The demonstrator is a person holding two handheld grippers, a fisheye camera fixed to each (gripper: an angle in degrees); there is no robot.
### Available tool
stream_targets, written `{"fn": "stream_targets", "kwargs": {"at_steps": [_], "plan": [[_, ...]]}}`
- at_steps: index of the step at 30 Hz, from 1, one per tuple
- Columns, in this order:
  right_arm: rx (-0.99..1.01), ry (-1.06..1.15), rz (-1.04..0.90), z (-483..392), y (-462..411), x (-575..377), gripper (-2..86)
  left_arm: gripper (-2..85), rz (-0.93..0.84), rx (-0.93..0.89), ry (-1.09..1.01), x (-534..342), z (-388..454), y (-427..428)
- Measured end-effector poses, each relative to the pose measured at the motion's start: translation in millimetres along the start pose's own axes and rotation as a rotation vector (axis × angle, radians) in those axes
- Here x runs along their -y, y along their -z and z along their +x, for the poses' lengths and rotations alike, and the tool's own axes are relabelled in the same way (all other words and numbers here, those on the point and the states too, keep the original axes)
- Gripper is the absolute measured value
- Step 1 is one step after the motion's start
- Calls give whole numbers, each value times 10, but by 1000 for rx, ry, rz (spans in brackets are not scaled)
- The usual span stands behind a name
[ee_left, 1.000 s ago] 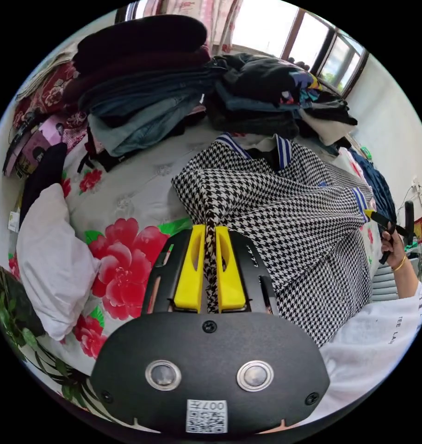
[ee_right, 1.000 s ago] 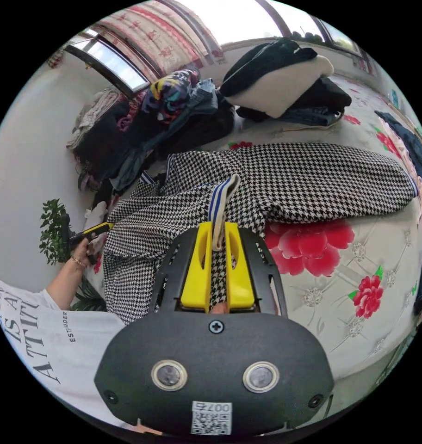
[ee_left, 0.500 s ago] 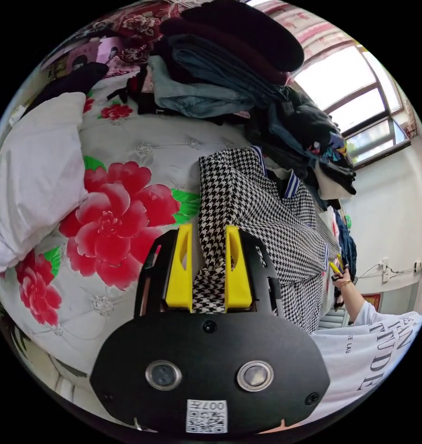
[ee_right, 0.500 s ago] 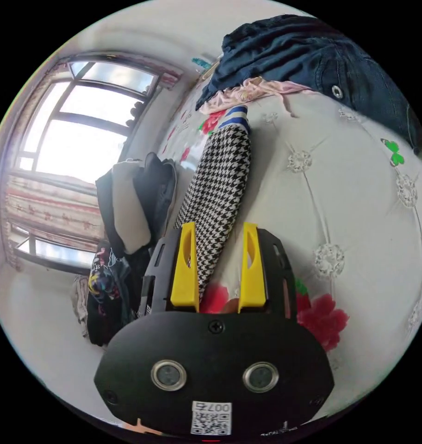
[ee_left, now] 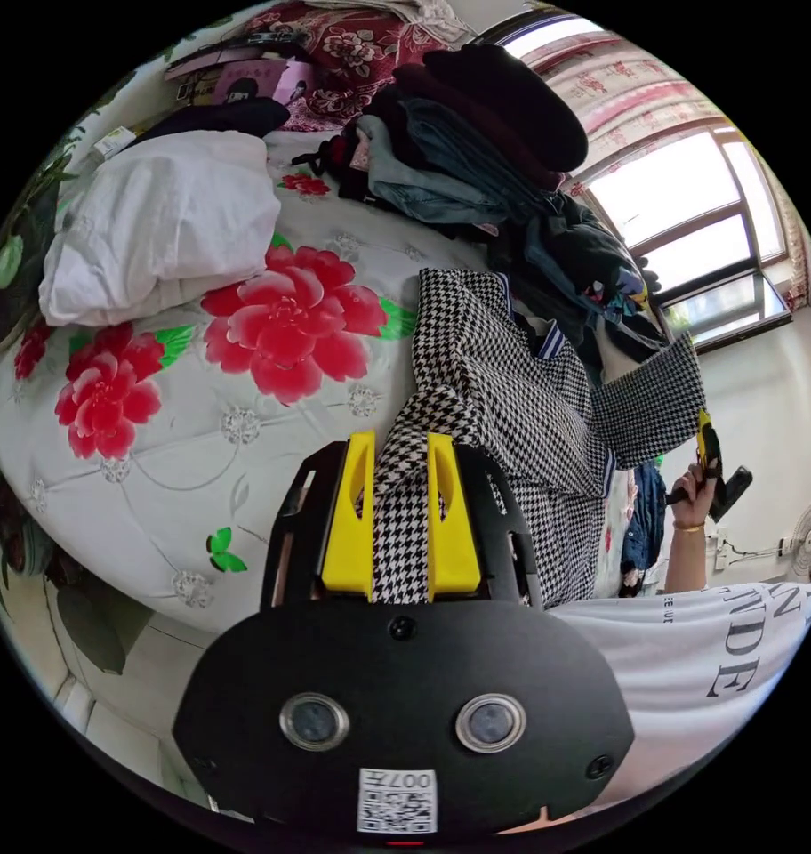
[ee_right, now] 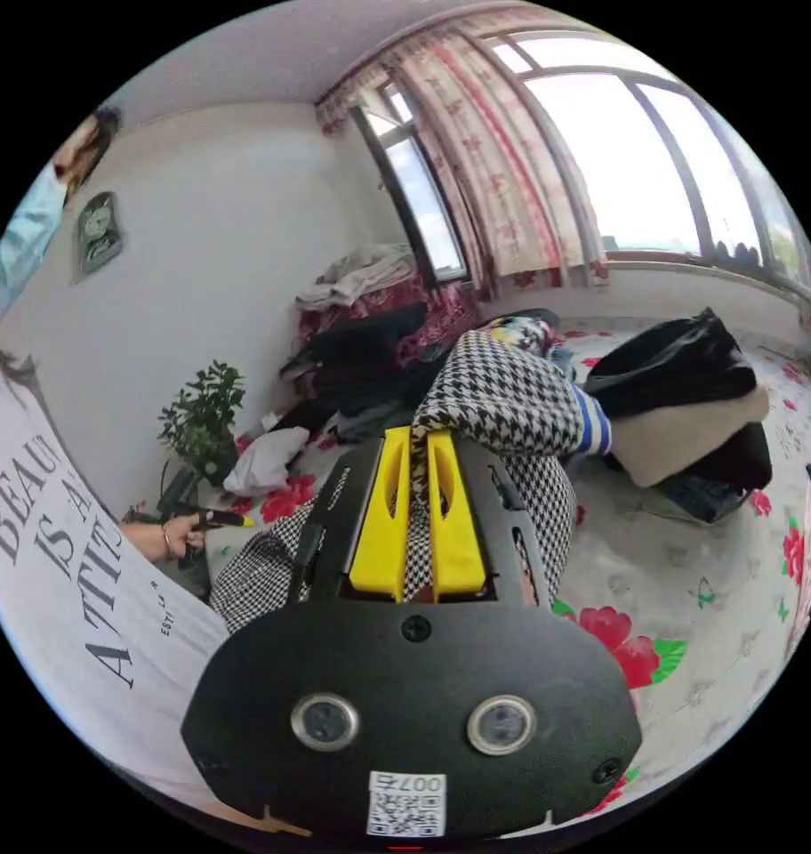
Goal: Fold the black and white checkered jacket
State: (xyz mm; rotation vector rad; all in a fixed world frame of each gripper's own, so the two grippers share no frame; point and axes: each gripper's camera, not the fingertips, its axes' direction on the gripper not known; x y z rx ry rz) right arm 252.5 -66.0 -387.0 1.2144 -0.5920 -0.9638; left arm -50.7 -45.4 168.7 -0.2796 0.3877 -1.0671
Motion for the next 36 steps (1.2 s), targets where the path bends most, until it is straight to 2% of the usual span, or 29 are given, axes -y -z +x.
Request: {"fn": "stream_targets", "kwargs": {"at_steps": [2, 4, 7, 11, 16, 19, 22, 26, 29, 32, 34, 36], "plan": [[18, 60, -137, -574, -575, -191, 48, 87, 18, -29, 15, -81, -93, 53], [47, 90, -370, -1106, -1324, -653, 64, 90, 31, -73, 35, -207, -229, 95], [103, 121, -641, -1510, -1791, -1184, 74, 91, 31, -104, 32, -385, -368, 151], [29, 32, -651, -1599, -1512, -1482, 89, 96, -6, -104, -6, -591, -491, 196], [-96, -362, -551, -938, -540, -1934, 104, 118, -45, -76, -14, -1042, -666, 274], [-184, -505, -556, -609, 9, -2391, 109, 137, -66, -50, 12, -1364, -765, 298], [-152, -596, -603, -397, 358, -2801, 114, 161, -103, -61, 31, -1606, -809, 245], [-7, -610, -690, -278, 377, -3057, 116, 181, -184, -68, -59, -1638, -654, 4], [168, -564, -811, -246, 99, -3157, 110, 174, -322, -14, -146, -1543, -534, -379], [233, -482, -926, -257, -216, -3208, 92, 129, -381, 37, -147, -1392, -465, -556], [243, -413, -1002, -231, -357, -3165, 59, 64, -428, 28, -187, -1298, -374, -502], [272, -371, -986, -172, -299, -3047, 35, 36, -438, -17, -265, -1237, -269, -344]]}}
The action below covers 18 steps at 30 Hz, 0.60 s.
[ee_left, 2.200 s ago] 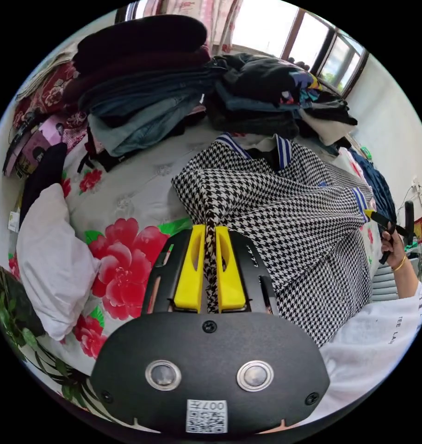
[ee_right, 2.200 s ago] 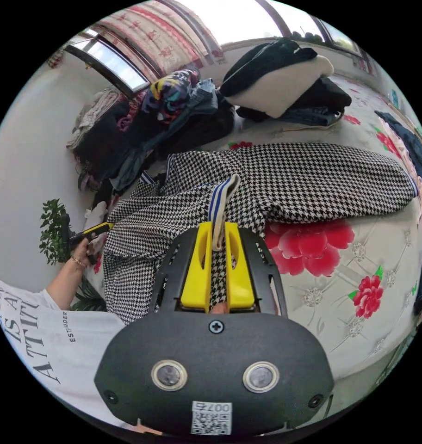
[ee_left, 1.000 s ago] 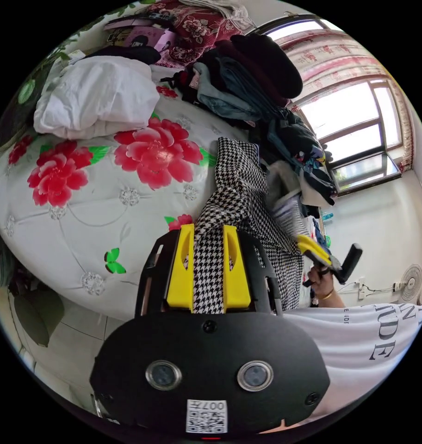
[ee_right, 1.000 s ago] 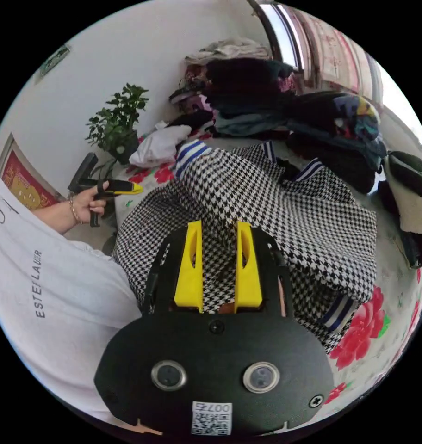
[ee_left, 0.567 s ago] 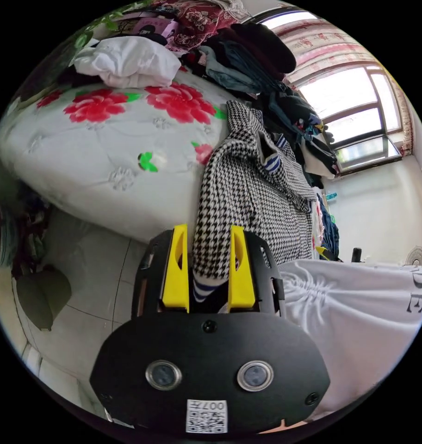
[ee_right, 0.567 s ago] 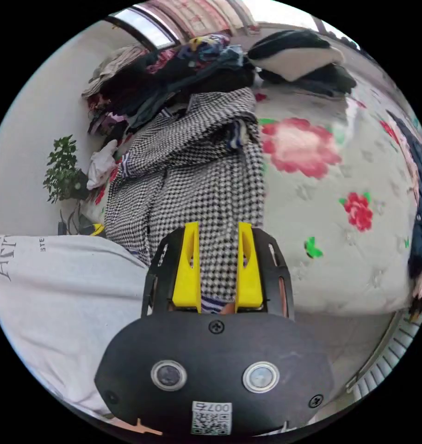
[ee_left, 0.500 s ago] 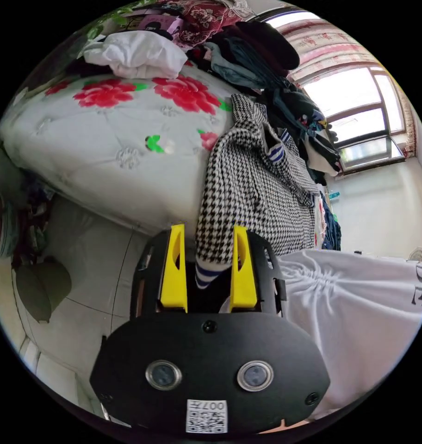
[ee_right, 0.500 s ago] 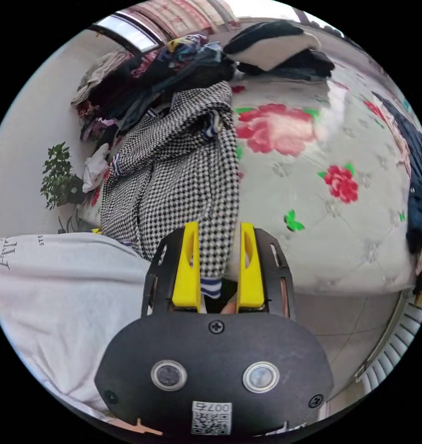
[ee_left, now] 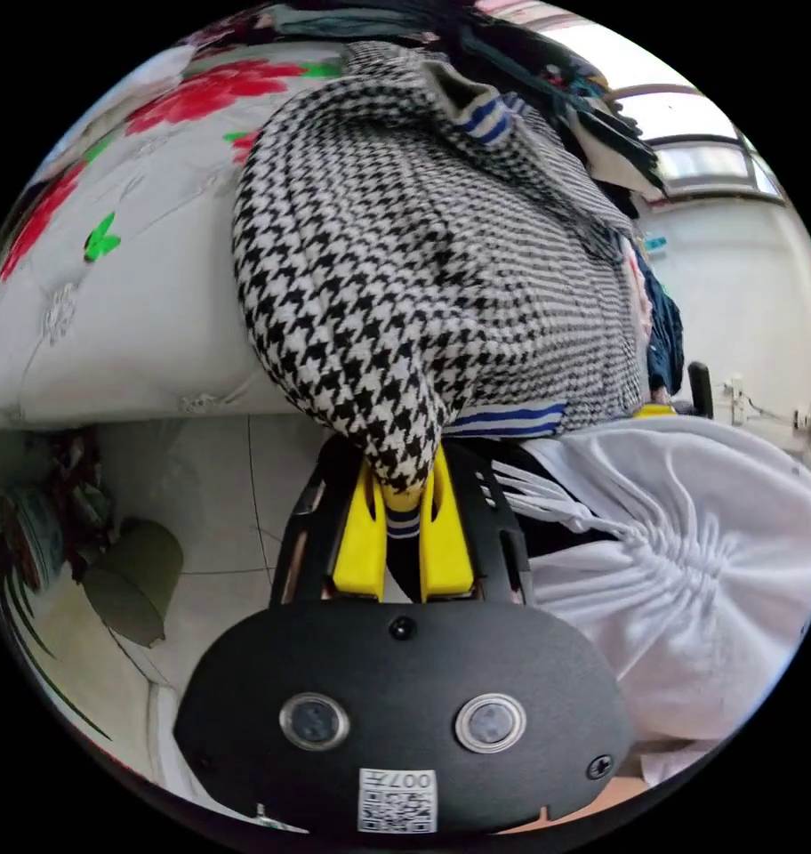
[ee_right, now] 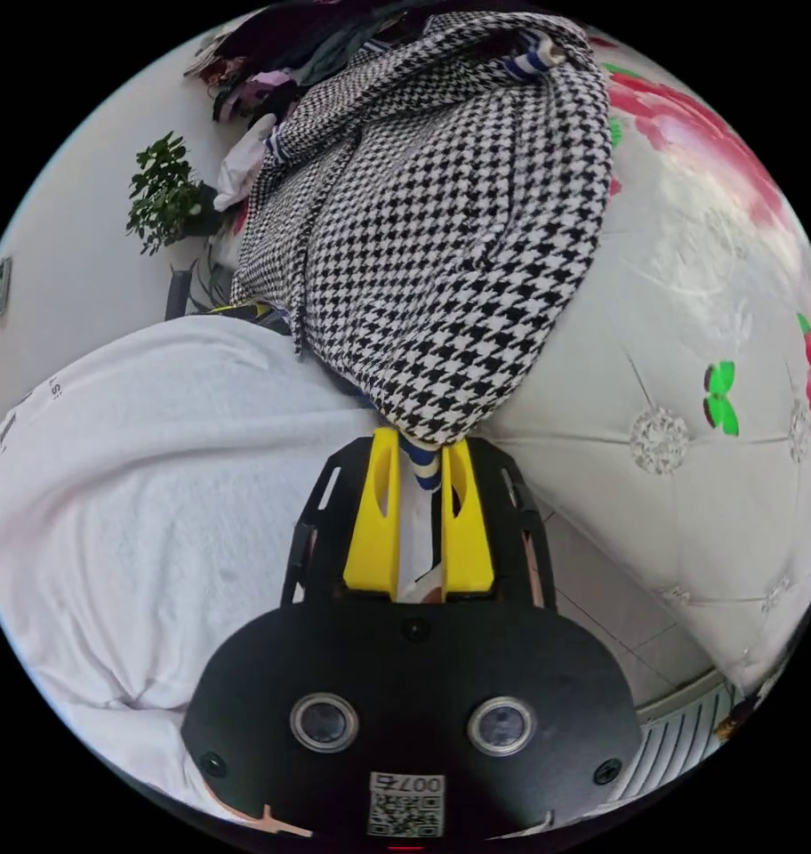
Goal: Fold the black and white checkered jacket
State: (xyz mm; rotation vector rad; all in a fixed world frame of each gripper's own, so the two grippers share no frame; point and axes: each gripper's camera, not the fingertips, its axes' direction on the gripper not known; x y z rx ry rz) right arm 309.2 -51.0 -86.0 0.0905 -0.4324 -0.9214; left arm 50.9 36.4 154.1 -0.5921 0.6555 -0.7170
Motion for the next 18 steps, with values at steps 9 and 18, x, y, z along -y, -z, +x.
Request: {"fn": "stream_targets", "kwargs": {"at_steps": [9, 18], "plan": [[228, 158, 320, 116, 1353, 47, 2, 14, 123, -477, -159, 609, -87, 1239], [172, -29, 777, 476, 3113, 1224, 47, 127, 521, -535, 174, 2227, -482, 2067]]}}
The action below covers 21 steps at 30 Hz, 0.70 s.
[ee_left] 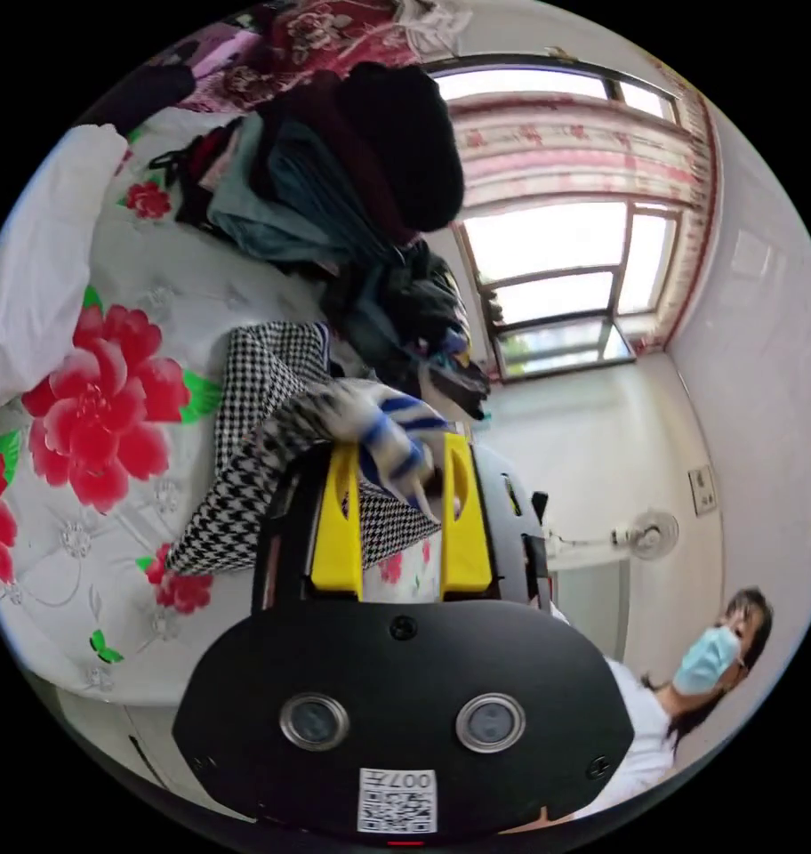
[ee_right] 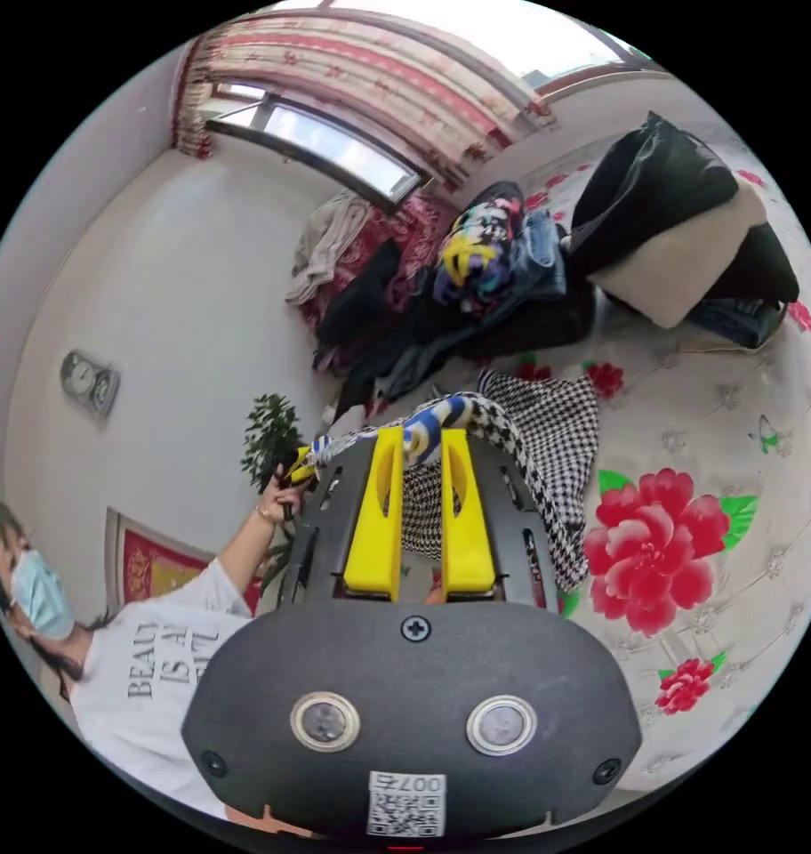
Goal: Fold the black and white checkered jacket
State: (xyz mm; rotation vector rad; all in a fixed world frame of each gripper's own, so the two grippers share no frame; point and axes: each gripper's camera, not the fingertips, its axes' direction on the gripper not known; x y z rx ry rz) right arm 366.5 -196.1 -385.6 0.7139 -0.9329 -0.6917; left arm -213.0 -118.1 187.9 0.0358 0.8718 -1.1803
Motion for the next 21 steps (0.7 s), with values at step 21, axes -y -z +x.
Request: {"fn": "stream_targets", "kwargs": {"at_steps": [21], "plan": [[6, -543, 140, 2111, -302, -1618, 124, 97, 30, 515, -440, -976, 552, -924]]}}
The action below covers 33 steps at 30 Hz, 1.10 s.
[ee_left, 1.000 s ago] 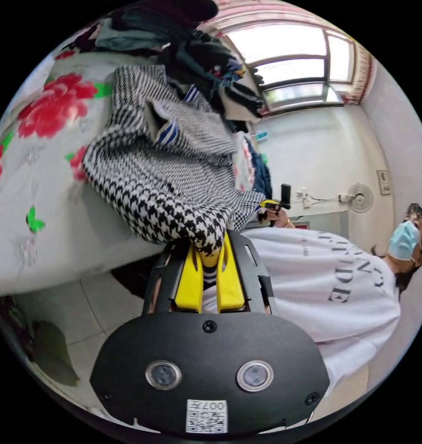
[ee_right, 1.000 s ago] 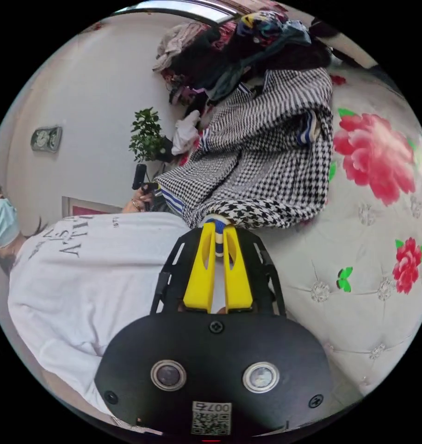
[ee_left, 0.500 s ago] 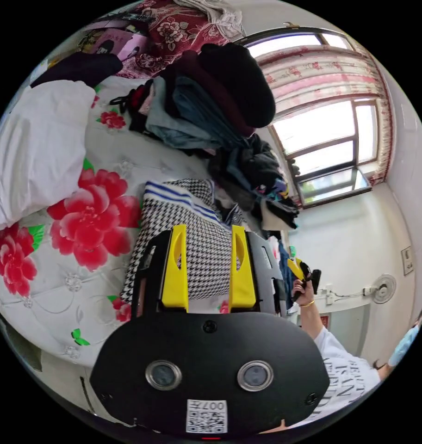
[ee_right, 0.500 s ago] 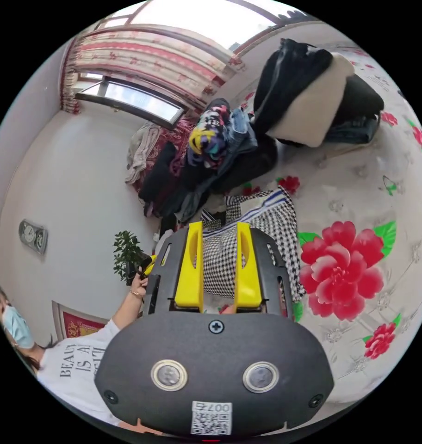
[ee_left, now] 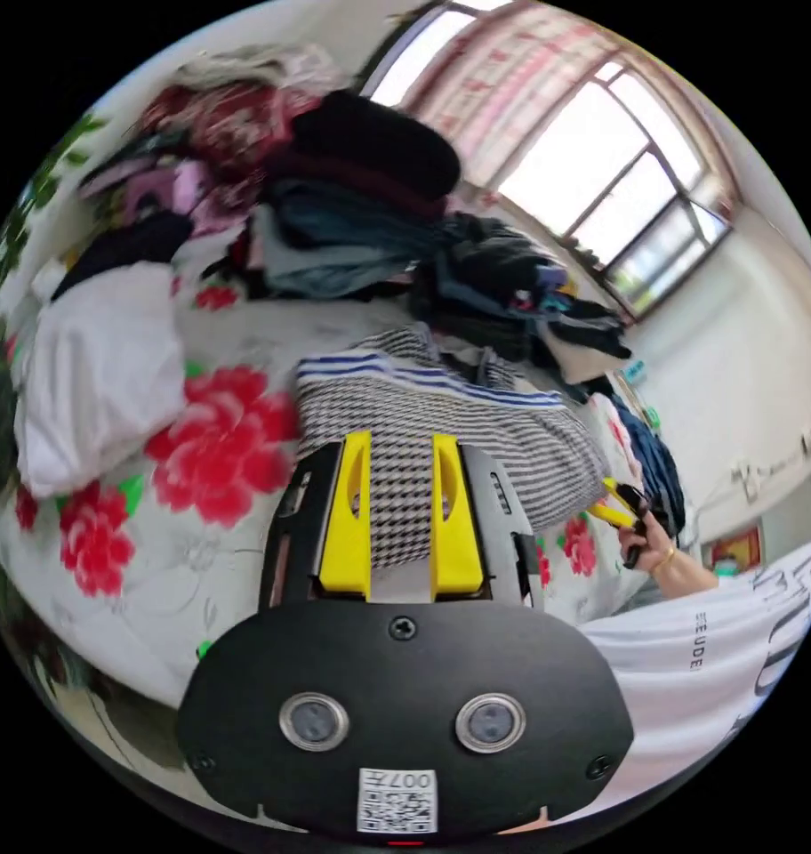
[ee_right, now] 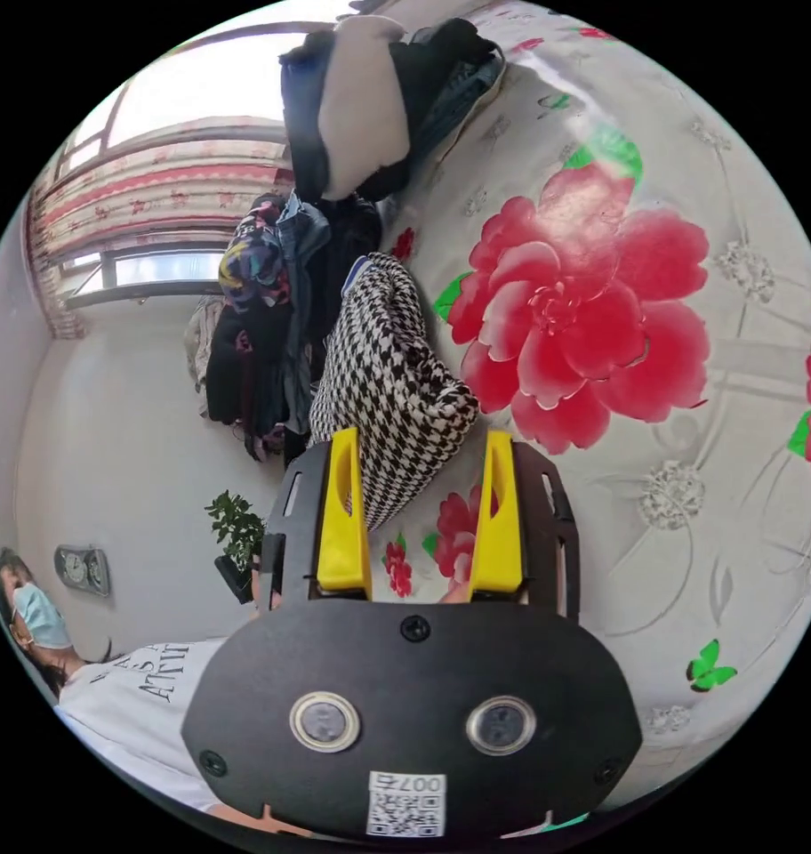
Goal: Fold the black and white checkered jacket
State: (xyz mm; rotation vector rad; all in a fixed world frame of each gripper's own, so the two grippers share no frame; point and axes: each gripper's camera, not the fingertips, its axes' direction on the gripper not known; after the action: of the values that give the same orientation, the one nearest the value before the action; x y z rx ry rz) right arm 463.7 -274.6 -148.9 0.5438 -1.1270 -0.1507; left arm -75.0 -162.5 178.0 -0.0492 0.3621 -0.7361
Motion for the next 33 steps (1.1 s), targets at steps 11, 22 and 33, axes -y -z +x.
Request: {"fn": "stream_targets", "kwargs": {"at_steps": [11, 22, 33], "plan": [[102, 48, 70, -308, 9, -217, 45, 85, -404, -42, -224, 38, 995, -1755], [-284, 1254, -384, -3928, -1603, -1284, 12, 93, -195, -221, -10, -421, 196, -499], [-182, 1063, -1067, -3162, -4737, -2339, 56, 142, -50, -367, 583, -1771, -1296, 118]]}}
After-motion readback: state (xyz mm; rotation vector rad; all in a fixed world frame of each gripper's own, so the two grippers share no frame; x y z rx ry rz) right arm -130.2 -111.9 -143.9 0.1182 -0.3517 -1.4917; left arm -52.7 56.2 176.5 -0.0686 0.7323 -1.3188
